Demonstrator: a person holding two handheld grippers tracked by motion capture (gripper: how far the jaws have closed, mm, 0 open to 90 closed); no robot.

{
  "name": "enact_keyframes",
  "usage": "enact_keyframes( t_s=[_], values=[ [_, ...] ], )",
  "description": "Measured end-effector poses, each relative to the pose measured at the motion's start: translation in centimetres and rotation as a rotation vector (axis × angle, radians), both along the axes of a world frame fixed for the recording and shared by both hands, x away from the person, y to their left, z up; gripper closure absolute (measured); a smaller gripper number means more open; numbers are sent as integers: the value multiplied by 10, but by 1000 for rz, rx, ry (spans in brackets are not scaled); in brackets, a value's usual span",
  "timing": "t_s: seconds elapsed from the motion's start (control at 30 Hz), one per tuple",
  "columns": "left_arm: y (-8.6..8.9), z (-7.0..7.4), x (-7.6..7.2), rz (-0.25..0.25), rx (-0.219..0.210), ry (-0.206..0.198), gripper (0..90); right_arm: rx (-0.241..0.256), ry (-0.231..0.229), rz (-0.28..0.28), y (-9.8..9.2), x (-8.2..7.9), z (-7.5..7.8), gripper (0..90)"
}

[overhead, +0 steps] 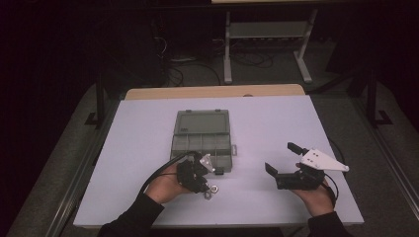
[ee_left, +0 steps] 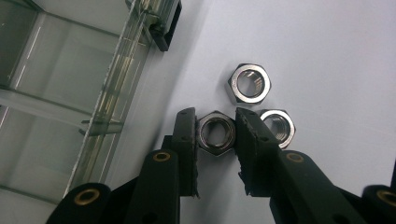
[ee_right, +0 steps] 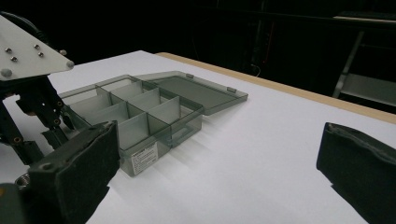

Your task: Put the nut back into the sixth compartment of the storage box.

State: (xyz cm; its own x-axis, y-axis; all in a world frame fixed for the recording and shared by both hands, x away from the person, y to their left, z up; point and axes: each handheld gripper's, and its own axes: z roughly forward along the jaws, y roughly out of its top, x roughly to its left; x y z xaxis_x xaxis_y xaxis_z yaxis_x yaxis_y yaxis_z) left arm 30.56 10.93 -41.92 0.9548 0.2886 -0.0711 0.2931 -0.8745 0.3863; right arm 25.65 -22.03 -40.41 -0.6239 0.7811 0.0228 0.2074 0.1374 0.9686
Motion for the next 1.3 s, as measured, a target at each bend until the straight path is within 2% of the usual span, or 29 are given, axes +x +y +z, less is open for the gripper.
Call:
enact_keyframes(
  t_s=[0.13,0.33,0.6,0.8,1.07,1.3],
  values=[
    [1,4,-2,9,-19,3,705,1,0,0,0,0,0,0],
    [3,15,-3,-4,-43,5,705,0,-2,0,0,1,0,0],
    [12,36,-2,30,-90,-5,705,1,-1,-1,0,1,0,0],
    [22,51,3,48,-98,-21,705,3,-2,-2,0,1,0,0],
    [35,70,20,75,-95,-44,705,2,1,-6,0,2,0,0],
    [37,76,35,102,-100,-53,705,0,-3,-12,-1,2,0,0]
  ],
)
